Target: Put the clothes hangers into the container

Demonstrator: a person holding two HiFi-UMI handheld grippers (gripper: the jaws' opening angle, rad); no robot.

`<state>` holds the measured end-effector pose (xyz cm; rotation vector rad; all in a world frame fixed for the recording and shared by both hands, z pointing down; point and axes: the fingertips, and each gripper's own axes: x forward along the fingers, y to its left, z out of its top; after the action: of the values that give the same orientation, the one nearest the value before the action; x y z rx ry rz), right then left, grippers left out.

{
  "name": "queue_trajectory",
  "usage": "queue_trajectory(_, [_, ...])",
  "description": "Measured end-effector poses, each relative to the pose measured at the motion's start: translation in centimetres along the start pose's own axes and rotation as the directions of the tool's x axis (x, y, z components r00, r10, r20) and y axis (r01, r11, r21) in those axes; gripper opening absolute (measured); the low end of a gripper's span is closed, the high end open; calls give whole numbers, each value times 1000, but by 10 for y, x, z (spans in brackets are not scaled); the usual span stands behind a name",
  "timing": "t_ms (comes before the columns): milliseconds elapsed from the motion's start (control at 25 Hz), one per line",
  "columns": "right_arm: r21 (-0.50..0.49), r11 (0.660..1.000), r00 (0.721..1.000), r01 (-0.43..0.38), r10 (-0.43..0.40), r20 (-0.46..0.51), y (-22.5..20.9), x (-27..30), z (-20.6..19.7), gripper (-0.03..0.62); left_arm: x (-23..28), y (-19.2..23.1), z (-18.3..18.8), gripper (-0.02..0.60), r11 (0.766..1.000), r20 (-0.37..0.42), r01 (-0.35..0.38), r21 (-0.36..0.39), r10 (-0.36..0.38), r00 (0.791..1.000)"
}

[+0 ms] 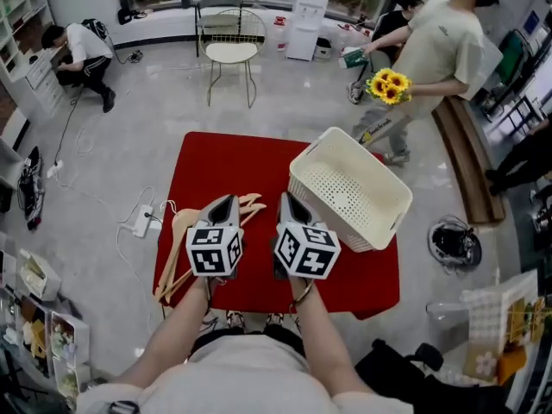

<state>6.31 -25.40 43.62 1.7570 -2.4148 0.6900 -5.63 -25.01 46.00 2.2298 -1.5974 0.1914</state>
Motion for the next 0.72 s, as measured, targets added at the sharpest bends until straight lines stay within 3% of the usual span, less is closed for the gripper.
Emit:
queue_trajectory(360, [-7,999,999,-39,39,-28,-14,3,3,15,5,-16,0,3,1000,9,-13,-26,14,1000])
queue_trajectory(720, [-15,986,981,-164,162,-107,11,22,-13,15,-16,5,-12,3,989,6,-118,-90,119,993])
